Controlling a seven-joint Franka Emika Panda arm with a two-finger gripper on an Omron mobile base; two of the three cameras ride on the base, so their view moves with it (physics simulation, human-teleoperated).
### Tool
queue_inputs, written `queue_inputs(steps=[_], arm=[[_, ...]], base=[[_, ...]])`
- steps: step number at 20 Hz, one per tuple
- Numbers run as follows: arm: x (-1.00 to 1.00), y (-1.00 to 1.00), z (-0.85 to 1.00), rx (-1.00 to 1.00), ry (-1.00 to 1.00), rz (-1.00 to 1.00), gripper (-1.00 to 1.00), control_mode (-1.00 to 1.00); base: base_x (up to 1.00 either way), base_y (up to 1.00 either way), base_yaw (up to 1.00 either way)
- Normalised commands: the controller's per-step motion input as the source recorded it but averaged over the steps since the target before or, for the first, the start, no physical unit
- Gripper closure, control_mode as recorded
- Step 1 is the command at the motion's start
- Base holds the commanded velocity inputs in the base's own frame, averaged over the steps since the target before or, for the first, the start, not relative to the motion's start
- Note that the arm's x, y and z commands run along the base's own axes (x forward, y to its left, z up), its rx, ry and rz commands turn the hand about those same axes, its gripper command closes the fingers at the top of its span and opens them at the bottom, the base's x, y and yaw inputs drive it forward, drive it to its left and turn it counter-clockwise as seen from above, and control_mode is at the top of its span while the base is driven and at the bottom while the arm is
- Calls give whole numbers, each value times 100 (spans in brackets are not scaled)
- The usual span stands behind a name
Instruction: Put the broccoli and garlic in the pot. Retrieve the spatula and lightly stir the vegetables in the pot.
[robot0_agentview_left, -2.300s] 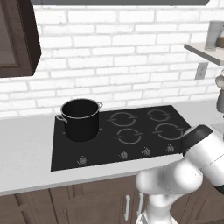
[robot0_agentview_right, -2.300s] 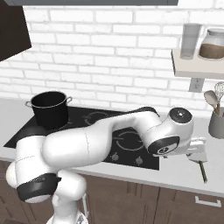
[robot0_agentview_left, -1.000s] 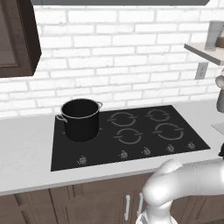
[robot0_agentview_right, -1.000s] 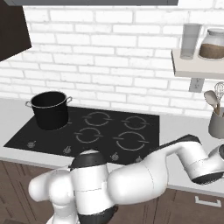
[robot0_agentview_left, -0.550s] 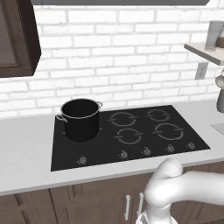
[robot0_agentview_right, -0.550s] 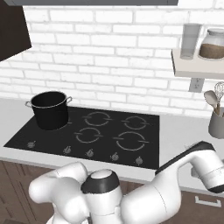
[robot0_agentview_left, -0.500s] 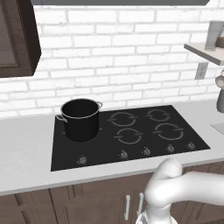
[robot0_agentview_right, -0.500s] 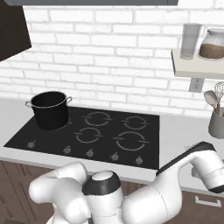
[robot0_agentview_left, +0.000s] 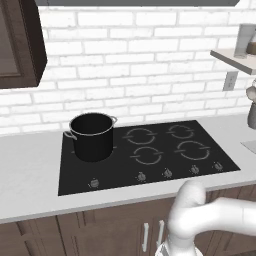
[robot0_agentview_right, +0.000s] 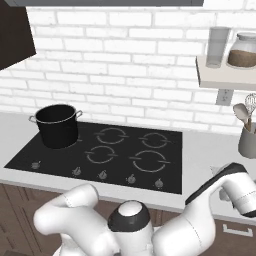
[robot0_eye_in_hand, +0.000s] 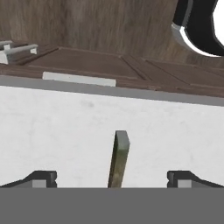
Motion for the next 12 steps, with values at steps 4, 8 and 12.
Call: queue_inputs(steps=[4,8,12], arm=[[42,-4,-27,2,7,-4,-100,-100],[19,-7,-33,2,9,-6,-100,-100],[8,-2,-33,1,5,-6,-100,-100]], base=[[0,0,0],[0,0,0],[0,0,0]])
